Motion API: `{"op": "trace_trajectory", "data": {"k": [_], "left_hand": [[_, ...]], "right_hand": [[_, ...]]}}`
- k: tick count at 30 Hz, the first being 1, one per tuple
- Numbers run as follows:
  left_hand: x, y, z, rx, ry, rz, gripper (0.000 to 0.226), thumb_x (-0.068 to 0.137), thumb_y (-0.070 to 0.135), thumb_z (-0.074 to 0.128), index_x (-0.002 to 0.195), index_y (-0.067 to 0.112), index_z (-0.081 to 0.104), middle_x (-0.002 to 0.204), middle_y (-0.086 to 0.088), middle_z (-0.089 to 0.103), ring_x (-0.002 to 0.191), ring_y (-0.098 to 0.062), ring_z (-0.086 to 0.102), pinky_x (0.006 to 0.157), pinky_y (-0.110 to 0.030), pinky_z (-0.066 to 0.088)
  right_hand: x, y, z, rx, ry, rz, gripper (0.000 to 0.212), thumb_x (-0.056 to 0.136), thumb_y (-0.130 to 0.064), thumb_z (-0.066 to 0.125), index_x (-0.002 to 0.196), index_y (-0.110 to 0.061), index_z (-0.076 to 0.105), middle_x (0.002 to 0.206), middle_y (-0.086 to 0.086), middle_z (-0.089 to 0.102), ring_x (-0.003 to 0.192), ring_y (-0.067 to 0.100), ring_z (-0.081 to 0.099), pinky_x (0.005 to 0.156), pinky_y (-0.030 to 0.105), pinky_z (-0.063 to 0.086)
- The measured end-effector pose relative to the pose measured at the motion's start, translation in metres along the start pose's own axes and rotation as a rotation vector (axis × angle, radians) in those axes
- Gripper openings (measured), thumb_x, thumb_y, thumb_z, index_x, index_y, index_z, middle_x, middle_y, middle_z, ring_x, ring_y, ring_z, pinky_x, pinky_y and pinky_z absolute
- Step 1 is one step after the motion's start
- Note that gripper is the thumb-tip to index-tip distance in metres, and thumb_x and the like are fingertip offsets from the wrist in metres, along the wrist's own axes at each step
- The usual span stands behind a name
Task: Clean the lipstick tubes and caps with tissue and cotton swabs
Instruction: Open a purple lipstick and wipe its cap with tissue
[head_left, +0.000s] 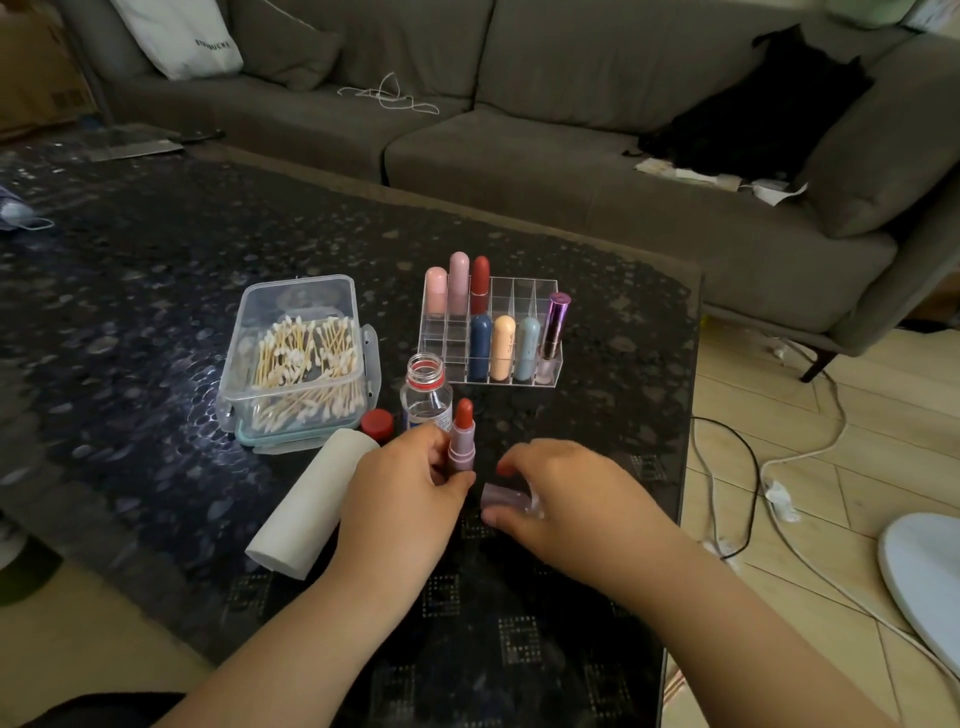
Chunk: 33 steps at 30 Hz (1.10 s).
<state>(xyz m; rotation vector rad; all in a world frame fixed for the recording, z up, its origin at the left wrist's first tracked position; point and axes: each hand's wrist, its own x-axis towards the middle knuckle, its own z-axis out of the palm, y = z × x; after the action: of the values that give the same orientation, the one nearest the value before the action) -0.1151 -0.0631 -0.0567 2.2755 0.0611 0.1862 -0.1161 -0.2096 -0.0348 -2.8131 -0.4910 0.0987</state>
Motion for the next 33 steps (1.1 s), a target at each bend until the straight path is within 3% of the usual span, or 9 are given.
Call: {"op": "trace_trajectory", "data": {"k": [4, 8, 15, 20, 24, 26, 28, 31, 33], "left_hand": [[0.0, -0.001, 0.003, -0.003, -0.017, -0.003, 0.018, 0.079, 0.016, 0.073, 0.081, 0.028, 0.059, 0.072, 0.009, 0.064, 0.069, -0.003, 0.059, 0.066, -0.02, 0.047], [0.0, -0.002, 0.003, -0.005, -0.048, -0.011, 0.022, 0.08, 0.017, 0.072, 0.081, 0.031, 0.055, 0.074, 0.013, 0.061, 0.071, 0.002, 0.057, 0.061, -0.008, 0.039], [0.0, -0.004, 0.003, 0.047, -0.059, -0.004, 0.02, 0.081, 0.021, 0.072, 0.085, 0.03, 0.054, 0.076, 0.011, 0.06, 0.069, 0.001, 0.055, 0.056, -0.009, 0.035], [0.001, -0.007, 0.007, 0.058, -0.06, 0.003, 0.019, 0.08, 0.021, 0.073, 0.09, 0.027, 0.057, 0.079, 0.009, 0.06, 0.069, -0.003, 0.055, 0.055, -0.011, 0.034], [-0.007, -0.003, 0.005, 0.029, 0.095, 0.048, 0.033, 0.076, 0.019, 0.075, 0.087, 0.026, 0.044, 0.084, 0.011, 0.046, 0.071, -0.002, 0.046, 0.057, -0.012, 0.036], [-0.016, 0.006, -0.003, -0.082, 0.162, 0.099, 0.028, 0.079, 0.02, 0.069, 0.08, 0.026, 0.042, 0.076, 0.01, 0.045, 0.064, -0.004, 0.046, 0.061, -0.008, 0.038], [-0.027, 0.015, -0.013, -0.282, 0.043, 0.081, 0.015, 0.081, 0.035, 0.06, 0.076, 0.027, 0.049, 0.066, 0.007, 0.053, 0.059, -0.002, 0.051, 0.057, -0.009, 0.04], [-0.037, 0.023, -0.022, -0.622, -0.32, -0.043, 0.037, 0.08, 0.06, 0.051, 0.087, 0.026, 0.062, 0.077, 0.009, 0.069, 0.072, -0.003, 0.064, 0.068, -0.016, 0.049], [-0.038, 0.024, -0.021, -0.812, -0.45, -0.131, 0.045, 0.081, 0.058, 0.052, 0.098, 0.018, 0.065, 0.081, -0.001, 0.071, 0.08, -0.016, 0.068, 0.074, -0.028, 0.053]], "right_hand": [[0.004, 0.005, 0.009, -0.045, -0.072, 0.012, 0.032, 0.091, -0.042, 0.055, 0.119, -0.026, 0.056, 0.111, -0.004, 0.053, 0.104, 0.015, 0.053, 0.081, 0.028, 0.045], [0.001, 0.01, 0.005, 0.08, -0.003, 0.043, 0.029, 0.091, -0.04, 0.056, 0.118, -0.027, 0.057, 0.112, -0.008, 0.055, 0.104, 0.011, 0.053, 0.085, 0.026, 0.044], [-0.01, 0.02, -0.009, 0.362, 0.086, 0.147, 0.019, 0.085, -0.045, 0.062, 0.101, -0.036, 0.058, 0.094, -0.017, 0.062, 0.085, -0.001, 0.057, 0.067, 0.014, 0.045], [-0.016, 0.019, -0.015, 0.437, 0.113, 0.142, 0.014, 0.083, -0.043, 0.064, 0.094, -0.04, 0.057, 0.088, -0.02, 0.062, 0.081, -0.002, 0.058, 0.065, 0.012, 0.043], [-0.024, 0.018, -0.02, 0.491, 0.146, 0.08, 0.013, 0.081, -0.04, 0.066, 0.092, -0.041, 0.06, 0.087, -0.023, 0.063, 0.084, -0.007, 0.058, 0.065, 0.008, 0.044], [-0.029, 0.017, -0.022, 0.539, 0.166, 0.03, 0.014, 0.081, -0.038, 0.067, 0.093, -0.04, 0.062, 0.088, -0.022, 0.064, 0.087, -0.006, 0.059, 0.068, 0.008, 0.045], [-0.033, 0.016, -0.024, 0.586, 0.187, -0.042, 0.016, 0.08, -0.035, 0.069, 0.094, -0.038, 0.064, 0.091, -0.021, 0.065, 0.088, 0.0, 0.061, 0.069, 0.011, 0.047], [-0.038, 0.011, -0.021, 0.663, 0.224, -0.142, 0.019, 0.081, -0.029, 0.073, 0.098, -0.032, 0.066, 0.091, -0.017, 0.067, 0.086, 0.006, 0.063, 0.068, 0.016, 0.05], [-0.037, 0.007, -0.018, 0.677, 0.25, -0.185, 0.022, 0.08, -0.031, 0.072, 0.101, -0.029, 0.067, 0.092, -0.015, 0.068, 0.086, 0.008, 0.065, 0.069, 0.02, 0.052]]}}
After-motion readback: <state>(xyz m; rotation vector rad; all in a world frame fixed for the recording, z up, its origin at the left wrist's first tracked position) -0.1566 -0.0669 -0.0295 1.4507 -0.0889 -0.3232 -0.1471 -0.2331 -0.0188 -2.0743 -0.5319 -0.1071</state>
